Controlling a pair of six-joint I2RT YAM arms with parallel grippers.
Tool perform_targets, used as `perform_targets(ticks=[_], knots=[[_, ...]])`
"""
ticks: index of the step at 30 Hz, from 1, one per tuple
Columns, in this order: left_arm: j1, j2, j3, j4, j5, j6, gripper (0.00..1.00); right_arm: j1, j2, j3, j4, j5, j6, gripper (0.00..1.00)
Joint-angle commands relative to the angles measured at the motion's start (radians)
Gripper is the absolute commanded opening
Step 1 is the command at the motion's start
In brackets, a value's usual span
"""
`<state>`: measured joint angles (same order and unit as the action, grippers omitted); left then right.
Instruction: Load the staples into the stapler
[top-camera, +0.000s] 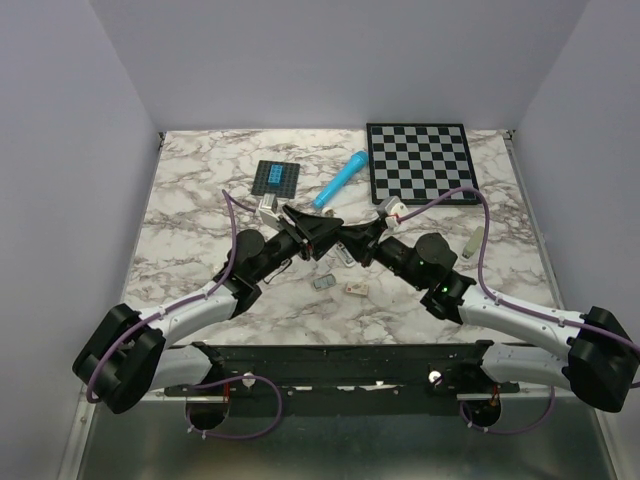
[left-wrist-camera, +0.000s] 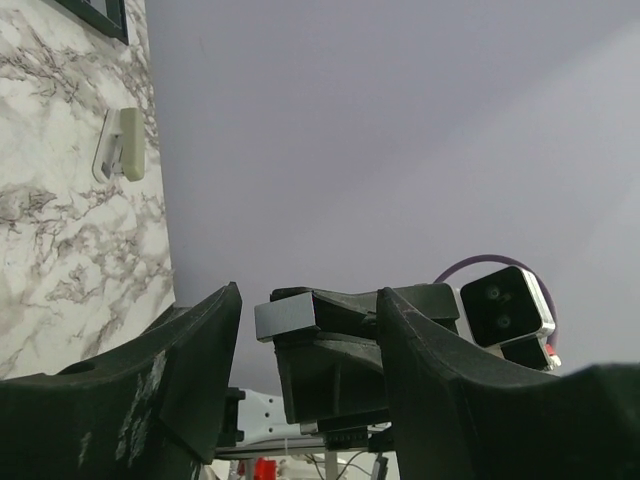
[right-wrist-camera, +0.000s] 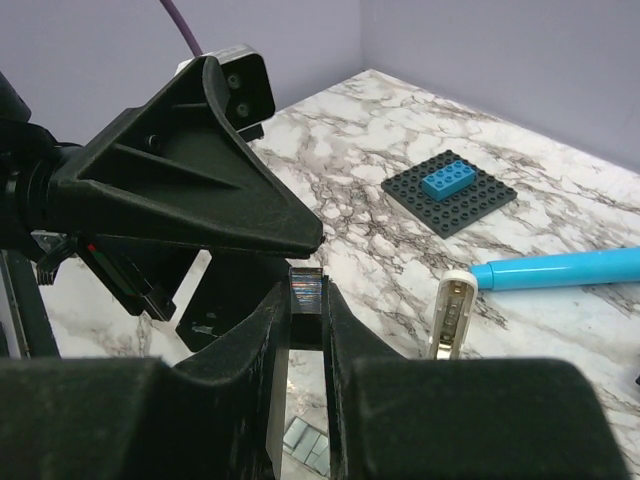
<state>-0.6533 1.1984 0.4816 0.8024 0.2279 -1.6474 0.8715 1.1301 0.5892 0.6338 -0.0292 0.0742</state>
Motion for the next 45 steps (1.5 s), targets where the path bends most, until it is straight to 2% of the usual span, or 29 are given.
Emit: perform_targets(ticks=[1,20,35,45], knots=[[-0.012,0.013,-0.006,0.109,-0.009,-0.035,0.64,0.007,-0.003,-0.014,0.046,-0.011,-0.007,0.24],[-0.025,0.009,-0.003,0.118,-0.021,-0.029,0.45,0.006,-0.018,-0.037,0.058,-0.012,-0.011,0.24],[-0.032,-0.023,-0.008,0.080,-0.052,-0.040,0.49,0.007,-0.036,-0.074,0.095,-0.069,-0.063,0.24],[-0.039,-0.034,0.000,0.057,-0.053,-0.029,0.43,0.006,-0.044,-0.078,0.098,-0.103,-0.065,0.24]])
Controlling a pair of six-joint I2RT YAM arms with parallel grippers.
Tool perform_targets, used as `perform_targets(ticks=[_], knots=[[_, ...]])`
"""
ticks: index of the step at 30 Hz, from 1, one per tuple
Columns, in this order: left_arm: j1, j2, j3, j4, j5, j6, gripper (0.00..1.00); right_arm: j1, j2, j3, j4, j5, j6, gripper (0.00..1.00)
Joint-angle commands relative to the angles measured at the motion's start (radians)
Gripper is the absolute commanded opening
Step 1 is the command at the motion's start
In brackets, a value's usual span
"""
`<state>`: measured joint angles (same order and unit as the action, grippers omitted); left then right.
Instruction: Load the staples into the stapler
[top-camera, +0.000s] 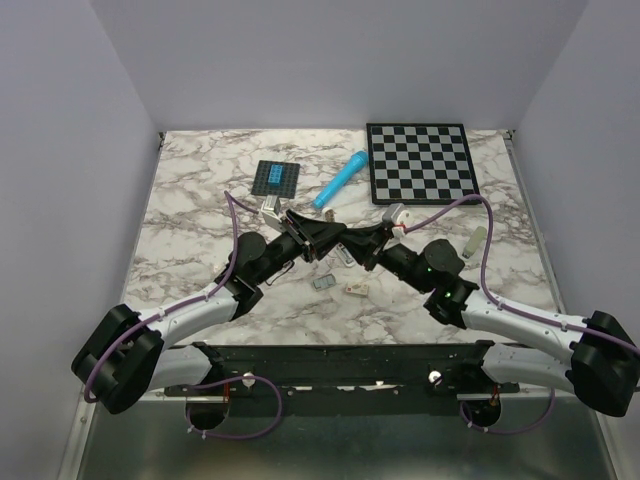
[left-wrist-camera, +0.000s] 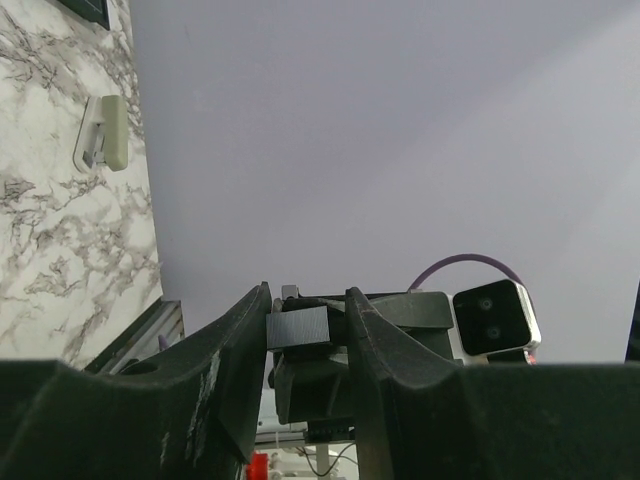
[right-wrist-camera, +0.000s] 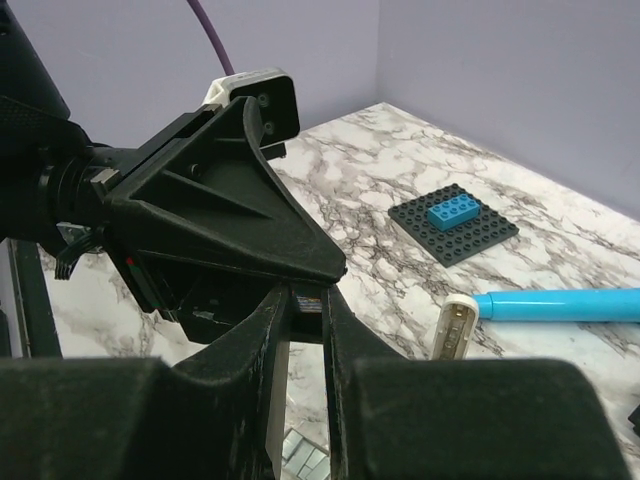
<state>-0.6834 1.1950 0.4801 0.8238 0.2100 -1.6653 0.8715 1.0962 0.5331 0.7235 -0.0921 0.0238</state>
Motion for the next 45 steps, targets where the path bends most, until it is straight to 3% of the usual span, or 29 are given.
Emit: perform_targets(ticks=[1,14,28,37,39,45], knots=[[-0.010,-0.029,0.003,0.034,-0.035,-0.010,0.43,0.006,-0.012,-0.024,0.008,-0.043,-0.015,0.24],[-0.013,-0.034,-0.005,0.038,-0.040,0.001,0.34,0.006,-0.015,-0.027,0.005,-0.057,-0.045,0.25],[-0.013,-0.038,0.003,-0.033,-0.043,0.099,0.29,0.006,-0.088,-0.041,-0.065,0.021,-0.048,0.61],[-0.039,0.040,0.250,-0.461,-0.087,0.718,0.32,0.006,-0.376,-0.188,-0.171,0.368,0.021,0.78],[-0.068,0.073,0.287,-0.491,-0.104,0.874,0.34,0.006,-0.429,-0.215,-0.214,0.434,0.042,0.80],[-0.162,0.261,0.383,-0.491,-0.145,1.097,0.38,0.006,-0.564,-0.258,-0.262,0.531,0.050,0.81]])
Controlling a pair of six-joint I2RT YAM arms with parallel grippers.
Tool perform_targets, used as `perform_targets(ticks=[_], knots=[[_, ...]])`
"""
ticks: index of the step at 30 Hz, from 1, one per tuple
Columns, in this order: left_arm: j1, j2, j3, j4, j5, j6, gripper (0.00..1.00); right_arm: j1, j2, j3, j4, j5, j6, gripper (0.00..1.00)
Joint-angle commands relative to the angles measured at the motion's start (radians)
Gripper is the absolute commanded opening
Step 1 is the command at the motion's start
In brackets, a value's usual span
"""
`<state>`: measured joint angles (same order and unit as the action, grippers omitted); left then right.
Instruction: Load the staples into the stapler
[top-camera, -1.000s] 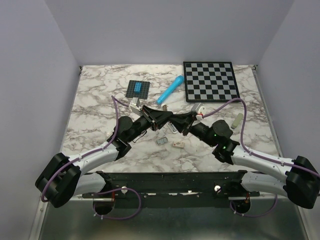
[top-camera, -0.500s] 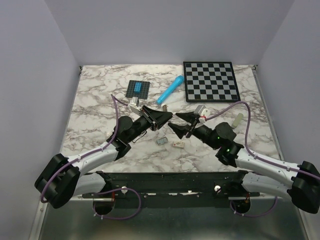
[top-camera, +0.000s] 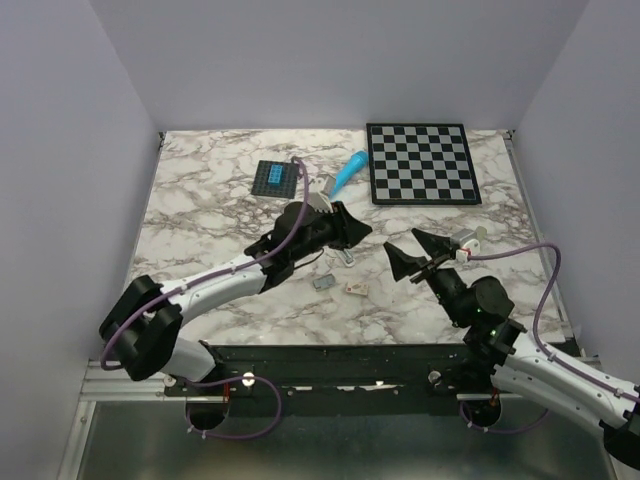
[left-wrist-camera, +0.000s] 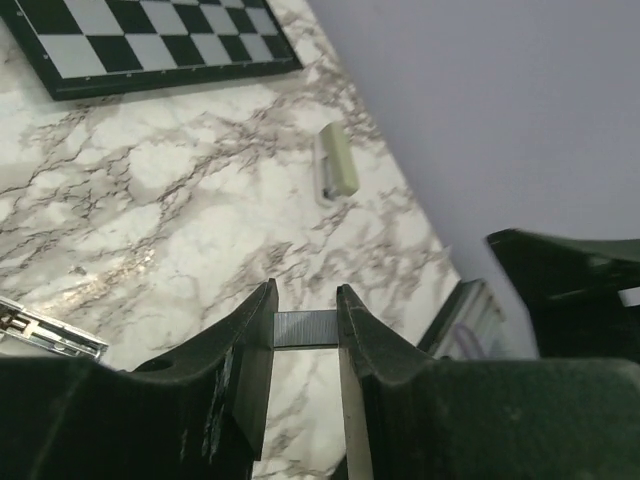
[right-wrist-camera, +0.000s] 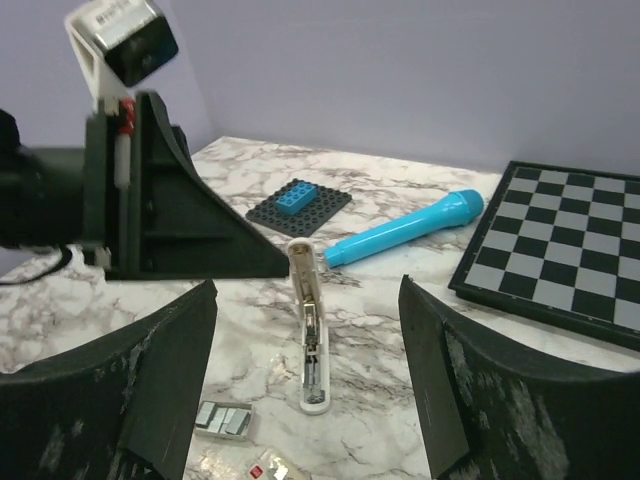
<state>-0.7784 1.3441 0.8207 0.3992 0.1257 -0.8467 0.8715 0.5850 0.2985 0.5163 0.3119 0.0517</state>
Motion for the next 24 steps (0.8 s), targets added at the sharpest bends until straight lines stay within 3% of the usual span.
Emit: perform_targets(ticks=[1,14,19,24], knots=[[-0.080,0.139,0.067,-0.048,-0.069,0.338,0.39,0.007,-0.059,-0.028,-0.059,0.128,0.028,0.81],[-0.219,0.544,0.109,0.332,-0.163,0.578,0.41,0.006,-0.126,-0.061,-0.119,0.168,0.057,0.81],[-0.217,0.503,0.034,0.418,-0.227,0.566,0.42,0.006,-0.146,-0.047,-0.188,0.168,0.066,0.81],[-0.214,0.379,-0.015,0.399,-0.313,0.532,0.48,0.006,-0.079,0.002,-0.281,0.150,0.117,0.83]])
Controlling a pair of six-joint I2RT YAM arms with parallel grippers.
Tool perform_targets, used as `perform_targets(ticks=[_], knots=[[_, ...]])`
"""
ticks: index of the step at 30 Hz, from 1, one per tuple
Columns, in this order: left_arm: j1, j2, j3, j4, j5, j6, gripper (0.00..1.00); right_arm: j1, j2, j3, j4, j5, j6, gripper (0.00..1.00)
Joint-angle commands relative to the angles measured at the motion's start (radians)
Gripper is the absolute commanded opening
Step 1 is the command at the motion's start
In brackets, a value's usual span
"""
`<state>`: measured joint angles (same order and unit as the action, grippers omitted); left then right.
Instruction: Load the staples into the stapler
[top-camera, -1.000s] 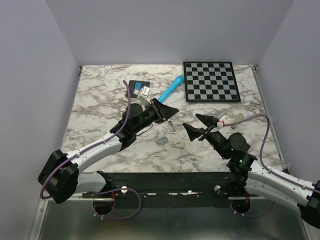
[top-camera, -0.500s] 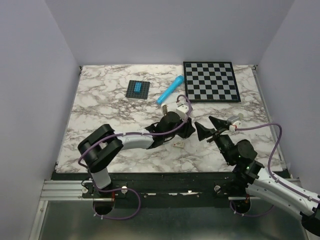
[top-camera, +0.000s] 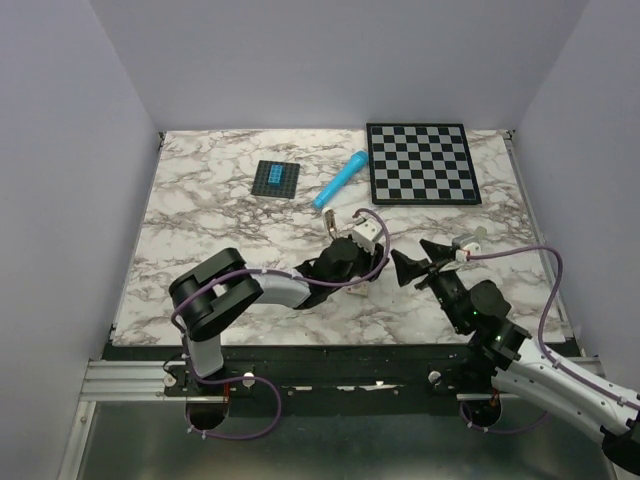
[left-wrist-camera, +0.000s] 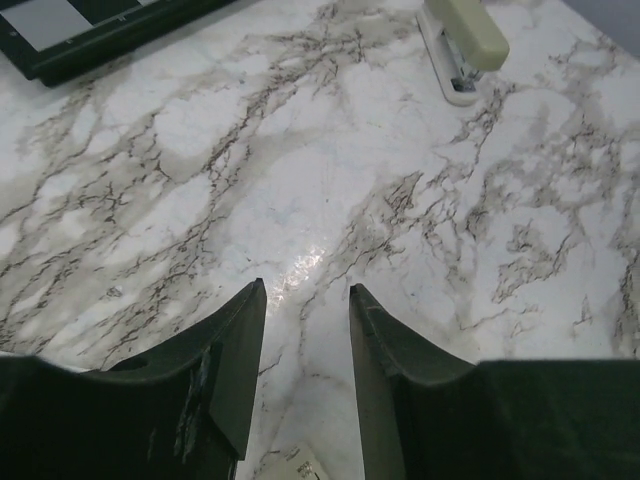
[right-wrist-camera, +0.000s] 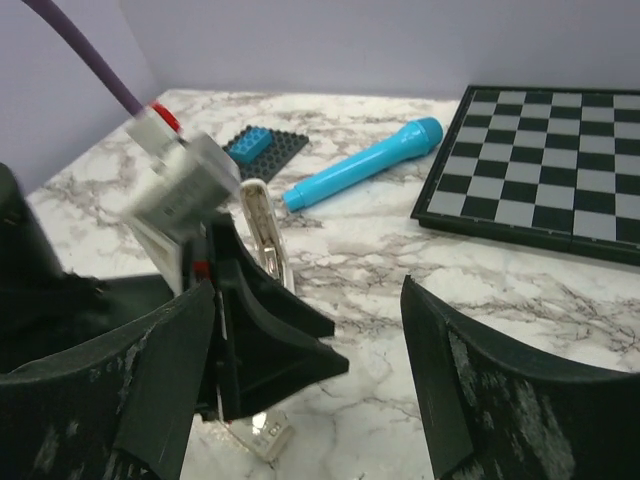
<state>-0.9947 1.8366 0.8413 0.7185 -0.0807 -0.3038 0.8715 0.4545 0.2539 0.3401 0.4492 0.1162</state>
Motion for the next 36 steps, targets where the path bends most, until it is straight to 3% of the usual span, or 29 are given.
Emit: perform_targets(ticks=[1,7,11,13,17,23,30,36], knots=[[0.002,-0.132,-0.047,0.073,-0.123,-0.023,0.50,0.006,0.077,0.062,-0.127,0.005,0.060,0.83],[0.028,-0.354,-0.128,-0.026,-0.275,-0.099,0.59,0.004,0.330,0.263,-0.381,0.002,0.163,0.83],[0.077,-0.552,-0.148,-0.256,-0.378,-0.156,0.67,-0.009,0.508,0.384,-0.531,-0.062,0.203,0.83],[0.100,-0.612,-0.140,-0.364,-0.431,-0.210,0.76,-0.028,0.576,0.458,-0.576,-0.093,0.212,0.83],[0.201,-0.758,-0.075,-0.708,-0.410,-0.273,0.85,-0.058,0.743,0.590,-0.700,-0.197,0.208,0.82],[0.306,-0.966,0.017,-0.994,-0.366,-0.223,0.93,-0.081,1.015,0.793,-0.851,-0.270,0.185,0.72],[0.312,-1.163,0.071,-1.116,-0.494,-0.028,0.99,-0.092,1.228,0.927,-0.914,-0.329,0.168,0.64],[0.317,-1.284,-0.057,-0.995,-0.645,0.118,0.99,-0.098,1.336,0.969,-0.934,-0.348,0.172,0.54]])
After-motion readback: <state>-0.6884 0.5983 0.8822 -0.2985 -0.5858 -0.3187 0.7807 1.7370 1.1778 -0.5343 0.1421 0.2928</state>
